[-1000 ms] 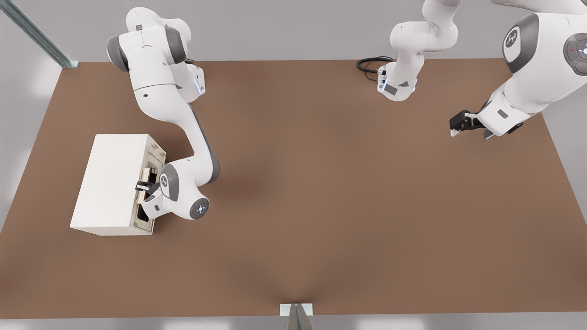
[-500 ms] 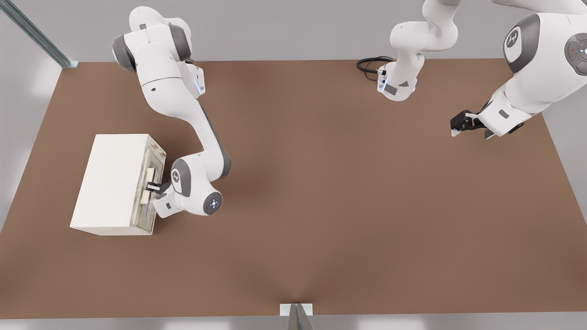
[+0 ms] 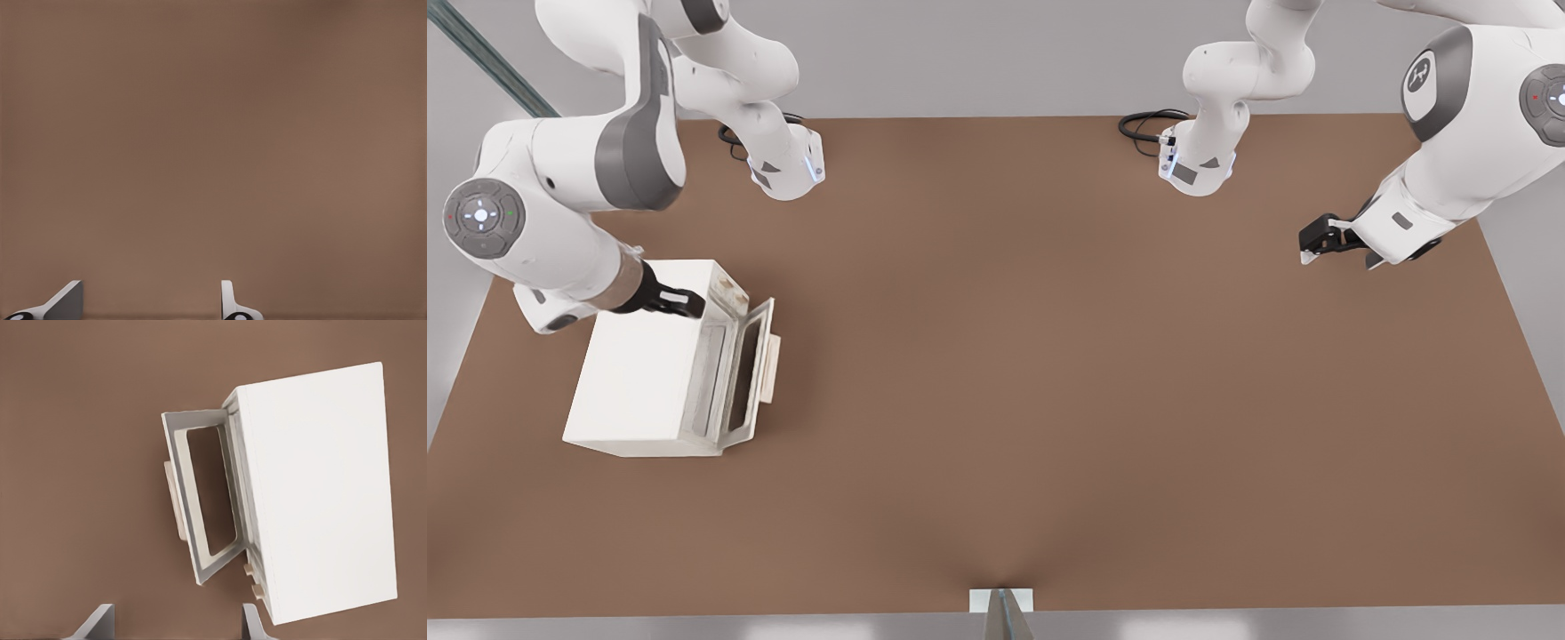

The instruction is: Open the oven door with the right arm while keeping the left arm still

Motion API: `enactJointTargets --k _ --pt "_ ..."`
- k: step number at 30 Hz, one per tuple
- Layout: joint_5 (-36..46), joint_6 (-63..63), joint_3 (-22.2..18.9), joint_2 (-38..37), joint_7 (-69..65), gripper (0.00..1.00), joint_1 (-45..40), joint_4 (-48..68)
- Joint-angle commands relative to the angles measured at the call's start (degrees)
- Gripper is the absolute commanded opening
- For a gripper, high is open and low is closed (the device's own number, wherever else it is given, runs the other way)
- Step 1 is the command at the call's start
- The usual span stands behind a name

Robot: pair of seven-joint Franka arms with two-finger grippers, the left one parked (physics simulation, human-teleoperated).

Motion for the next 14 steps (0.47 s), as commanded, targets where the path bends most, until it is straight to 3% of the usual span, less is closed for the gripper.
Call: enactJointTargets --k 1,14 --pt "2.6 0.8 -0.1 -0.1 -22.1 1.00 0.1 0.2" --pt "2.2 0.8 -0.3 -0.1 -21.9 1.00 0.1 0.1"
